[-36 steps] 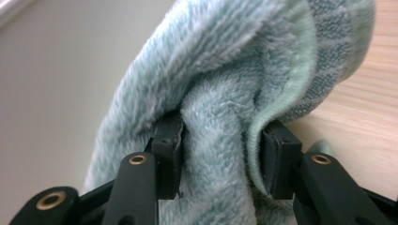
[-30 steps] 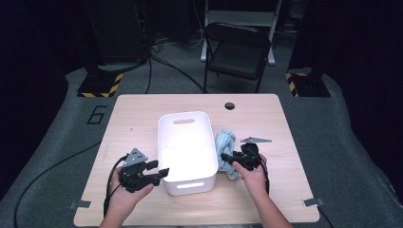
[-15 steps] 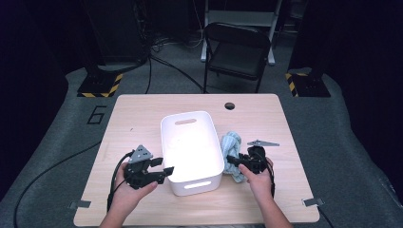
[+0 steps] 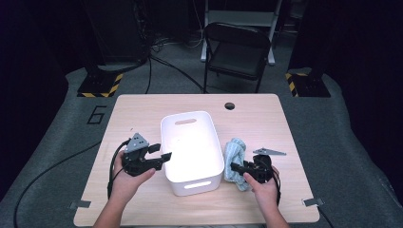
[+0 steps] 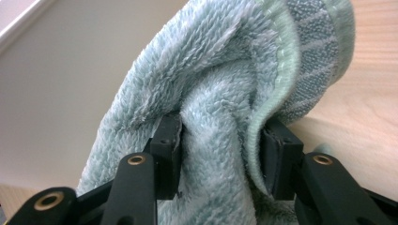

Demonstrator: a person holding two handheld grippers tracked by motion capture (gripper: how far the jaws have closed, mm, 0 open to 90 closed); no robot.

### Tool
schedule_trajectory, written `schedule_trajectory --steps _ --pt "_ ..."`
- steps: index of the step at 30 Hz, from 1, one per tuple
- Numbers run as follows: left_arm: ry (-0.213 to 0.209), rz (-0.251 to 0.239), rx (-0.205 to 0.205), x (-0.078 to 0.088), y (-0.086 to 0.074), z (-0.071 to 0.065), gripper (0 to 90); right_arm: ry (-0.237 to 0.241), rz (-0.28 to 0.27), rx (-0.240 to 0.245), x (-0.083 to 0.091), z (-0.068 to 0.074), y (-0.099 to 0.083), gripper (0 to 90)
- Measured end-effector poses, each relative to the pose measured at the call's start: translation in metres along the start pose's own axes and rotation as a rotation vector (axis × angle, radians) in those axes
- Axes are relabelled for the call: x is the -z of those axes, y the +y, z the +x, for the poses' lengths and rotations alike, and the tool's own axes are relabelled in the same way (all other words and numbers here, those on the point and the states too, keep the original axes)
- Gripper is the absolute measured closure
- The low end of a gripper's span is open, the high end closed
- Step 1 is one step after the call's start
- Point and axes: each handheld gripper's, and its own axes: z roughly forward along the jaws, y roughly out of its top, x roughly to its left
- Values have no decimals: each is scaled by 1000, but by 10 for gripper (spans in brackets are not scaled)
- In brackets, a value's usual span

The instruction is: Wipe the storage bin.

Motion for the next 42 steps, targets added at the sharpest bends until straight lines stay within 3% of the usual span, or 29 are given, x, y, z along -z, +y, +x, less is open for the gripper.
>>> schedule_trajectory --steps 5,6,9,13,16,24,30,36,40,42 --pt "-98 18 -60 -7 7 -17 448 -10 -13 -31 10 -5 -5 553" --pt "-148 36 -79 -12 7 -22 454 -13 -26 -26 12 -6 -6 552" --pt "-171 53 -109 -14 7 -26 455 -15 -29 -36 14 -8 -6 551" --pt "-242 60 -105 -15 6 -33 476 -14 -28 -36 13 -9 -5 550" --pt "-254 70 -129 -19 3 -38 479 -6 -32 -30 11 -10 -4 548" --pt "-290 110 -146 -17 -7 -46 492 19 -15 -25 -1 -7 4 545" --pt "-267 124 -149 -8 -16 -45 540 47 -7 -20 -14 -3 12 543" --pt "-275 132 -157 -8 -21 -46 601 62 5 -16 -22 -1 16 540" --pt "-290 159 -191 -13 -24 -50 650 62 4 -13 -24 -1 17 540" --pt "-270 182 -214 -17 -25 -51 680 63 5 -18 -23 -1 17 540"
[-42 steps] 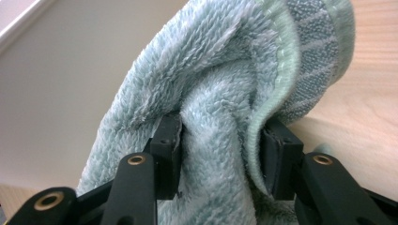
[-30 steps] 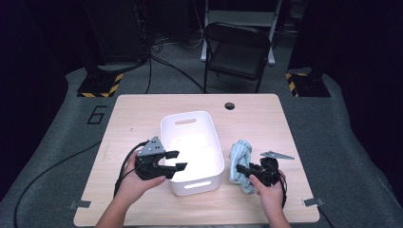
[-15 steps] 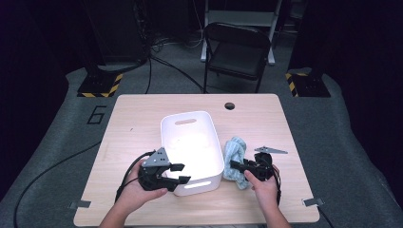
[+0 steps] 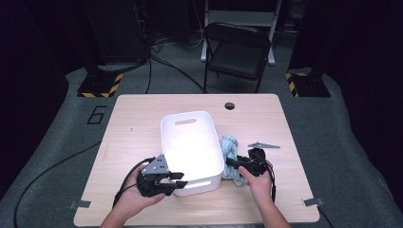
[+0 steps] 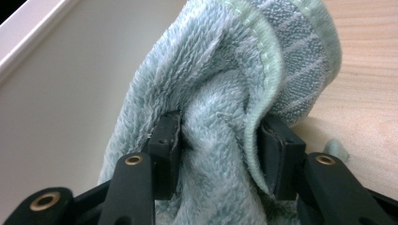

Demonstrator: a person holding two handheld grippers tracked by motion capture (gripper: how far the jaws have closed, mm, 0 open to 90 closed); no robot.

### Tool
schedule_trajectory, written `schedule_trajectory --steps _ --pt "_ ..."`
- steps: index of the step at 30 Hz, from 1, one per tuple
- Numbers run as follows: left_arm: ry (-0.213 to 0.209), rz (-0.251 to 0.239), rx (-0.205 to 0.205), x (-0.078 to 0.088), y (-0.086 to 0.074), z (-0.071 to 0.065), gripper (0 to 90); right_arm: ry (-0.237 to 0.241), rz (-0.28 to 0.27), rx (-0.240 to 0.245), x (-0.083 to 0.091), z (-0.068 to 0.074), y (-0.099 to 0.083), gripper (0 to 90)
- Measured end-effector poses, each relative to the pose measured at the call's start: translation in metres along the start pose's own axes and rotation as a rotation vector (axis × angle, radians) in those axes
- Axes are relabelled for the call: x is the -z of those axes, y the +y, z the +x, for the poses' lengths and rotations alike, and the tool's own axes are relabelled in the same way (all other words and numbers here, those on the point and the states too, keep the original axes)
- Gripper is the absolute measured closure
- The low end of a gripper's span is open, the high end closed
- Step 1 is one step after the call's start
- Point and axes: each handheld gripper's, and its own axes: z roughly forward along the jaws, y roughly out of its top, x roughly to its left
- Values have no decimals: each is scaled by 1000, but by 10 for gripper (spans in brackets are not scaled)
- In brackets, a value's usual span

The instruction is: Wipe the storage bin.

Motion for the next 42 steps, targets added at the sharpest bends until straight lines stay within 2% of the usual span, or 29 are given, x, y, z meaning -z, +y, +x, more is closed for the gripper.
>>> schedule_trajectory --steps 6,10,11,15,20,25,30,32,34,37,38,41,42 --pt "-17 17 -8 -10 3 -2 754 -4 -8 0 4 -1 -3 538" --pt "-31 10 -3 -16 6 -1 784 -14 -5 -11 8 -1 -6 537" --pt "-24 -1 -7 -18 6 -2 792 -18 -4 0 9 -2 -7 538" --pt "-18 0 -11 -24 11 -4 820 -24 -7 -7 12 -2 -11 552" --pt "-11 -15 -1 -31 15 -6 842 -47 33 4 11 0 -17 607" --pt "19 -20 8 -37 19 -8 851 -50 56 5 10 -1 -24 674" --pt "37 -23 20 -40 21 -8 853 -56 45 9 16 -4 -25 680" --pt "49 -32 24 -41 22 -8 853 -67 45 -6 18 -5 -26 635" --pt "67 -39 32 -42 22 -7 852 -92 27 -4 19 -6 -28 517" --pt "81 -48 59 -42 21 -5 852 -131 9 18 18 -5 -28 412" --pt "90 -42 55 -41 21 -4 851 -134 6 19 17 -3 -28 382" --pt "95 -52 79 -40 19 -2 847 -136 -15 57 13 -2 -26 297" --pt "96 -57 81 -40 19 -2 846 -139 -11 50 11 -1 -26 280"
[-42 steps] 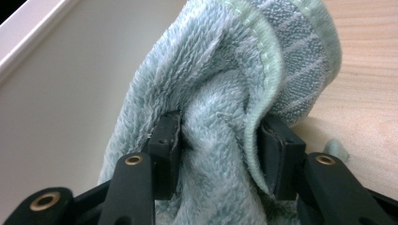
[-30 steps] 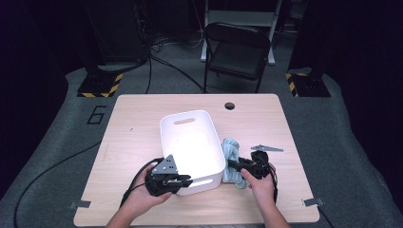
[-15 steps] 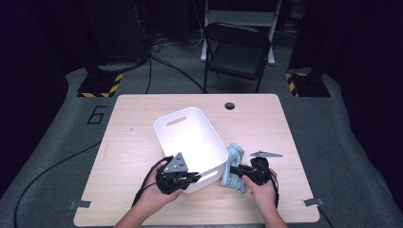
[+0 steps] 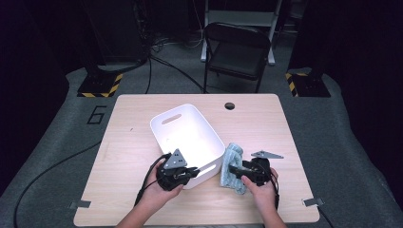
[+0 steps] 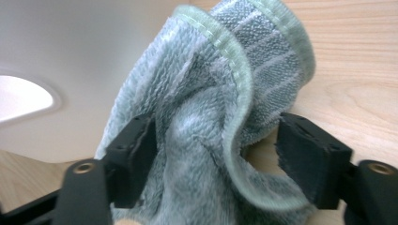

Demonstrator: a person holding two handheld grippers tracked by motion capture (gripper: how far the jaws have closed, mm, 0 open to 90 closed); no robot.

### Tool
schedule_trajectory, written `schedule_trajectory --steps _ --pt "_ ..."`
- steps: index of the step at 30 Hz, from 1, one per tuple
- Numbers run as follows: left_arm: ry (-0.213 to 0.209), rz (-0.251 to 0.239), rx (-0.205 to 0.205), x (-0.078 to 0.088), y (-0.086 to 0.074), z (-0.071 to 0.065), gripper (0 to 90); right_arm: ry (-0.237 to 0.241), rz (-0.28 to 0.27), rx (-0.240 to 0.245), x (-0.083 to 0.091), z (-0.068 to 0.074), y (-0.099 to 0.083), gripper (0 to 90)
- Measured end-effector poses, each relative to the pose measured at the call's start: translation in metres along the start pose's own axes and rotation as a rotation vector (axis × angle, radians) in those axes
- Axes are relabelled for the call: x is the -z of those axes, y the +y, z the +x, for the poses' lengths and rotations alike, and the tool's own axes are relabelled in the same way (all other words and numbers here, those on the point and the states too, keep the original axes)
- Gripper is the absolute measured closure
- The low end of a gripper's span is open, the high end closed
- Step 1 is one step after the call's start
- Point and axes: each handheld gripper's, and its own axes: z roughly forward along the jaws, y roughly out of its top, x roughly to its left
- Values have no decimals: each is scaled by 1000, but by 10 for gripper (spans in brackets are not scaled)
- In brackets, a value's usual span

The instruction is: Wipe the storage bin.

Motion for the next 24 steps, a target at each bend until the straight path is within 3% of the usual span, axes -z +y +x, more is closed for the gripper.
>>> schedule_trajectory --steps 4,9,12,15,17,20,24 --pt "20 2 -7 3 -2 2 840 -7 50 49 -14 4 0 261" --pt "24 -7 13 5 -4 3 834 -62 130 134 -31 12 -4 277" --pt "28 -9 11 5 -5 2 836 -62 165 149 -40 14 -7 303" --pt "10 -14 20 4 -5 2 842 -83 153 170 -44 18 -9 369" --pt "18 -13 7 3 -5 1 845 -73 160 196 -44 22 -10 461" --pt "21 -7 1 4 -5 1 847 -42 161 162 -43 22 -10 574" --pt "19 -8 -4 4 -5 1 849 14 158 117 -38 21 -8 641"
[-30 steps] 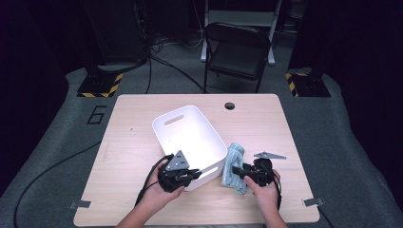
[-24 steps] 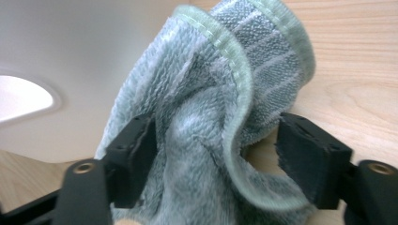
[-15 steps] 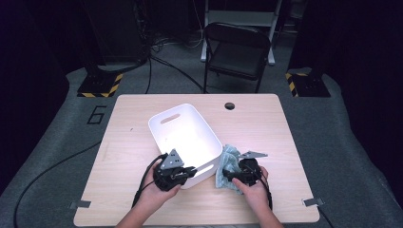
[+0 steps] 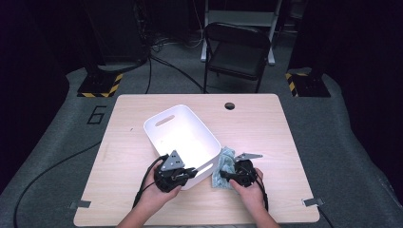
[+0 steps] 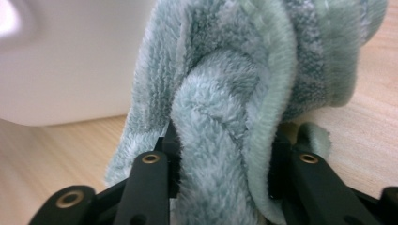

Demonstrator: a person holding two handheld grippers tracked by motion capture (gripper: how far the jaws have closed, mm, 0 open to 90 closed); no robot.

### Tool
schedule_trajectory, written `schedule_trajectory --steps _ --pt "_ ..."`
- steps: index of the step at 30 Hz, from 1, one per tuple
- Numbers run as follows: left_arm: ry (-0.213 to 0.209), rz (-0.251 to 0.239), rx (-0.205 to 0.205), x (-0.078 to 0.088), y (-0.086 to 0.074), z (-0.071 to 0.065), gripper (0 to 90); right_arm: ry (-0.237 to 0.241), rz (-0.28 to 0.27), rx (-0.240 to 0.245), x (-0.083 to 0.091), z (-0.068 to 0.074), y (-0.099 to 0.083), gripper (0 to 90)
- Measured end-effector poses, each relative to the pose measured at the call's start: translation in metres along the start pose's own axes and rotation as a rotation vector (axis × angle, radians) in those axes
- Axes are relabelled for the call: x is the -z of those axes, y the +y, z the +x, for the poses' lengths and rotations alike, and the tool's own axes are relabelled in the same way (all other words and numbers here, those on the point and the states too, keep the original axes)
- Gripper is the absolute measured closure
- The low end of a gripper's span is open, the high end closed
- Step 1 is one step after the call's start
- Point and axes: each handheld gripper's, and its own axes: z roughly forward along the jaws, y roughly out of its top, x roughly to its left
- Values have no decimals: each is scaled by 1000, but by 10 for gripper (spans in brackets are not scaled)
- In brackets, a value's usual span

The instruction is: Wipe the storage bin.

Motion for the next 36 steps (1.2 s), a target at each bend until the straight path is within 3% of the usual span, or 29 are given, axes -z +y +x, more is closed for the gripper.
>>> schedule_trajectory --steps 8,14,17,22,26,28,36 --pt "-7 -2 -9 -2 0 -4 852 100 -74 -56 20 2 6 662" --pt "-12 2 -29 -4 1 -9 850 149 -176 -52 50 11 19 662" --pt "-22 -1 -25 -5 1 -12 846 151 -255 -22 68 17 28 661" --pt "-25 7 -44 -6 2 -17 843 134 -291 0 83 24 34 657" --pt "-28 12 -55 -7 3 -21 843 109 -273 21 86 26 36 658" --pt "-30 11 -53 -7 3 -22 844 87 -235 38 81 26 36 660" --pt "-35 12 -56 -7 3 -21 844 62 -146 32 62 22 28 664"
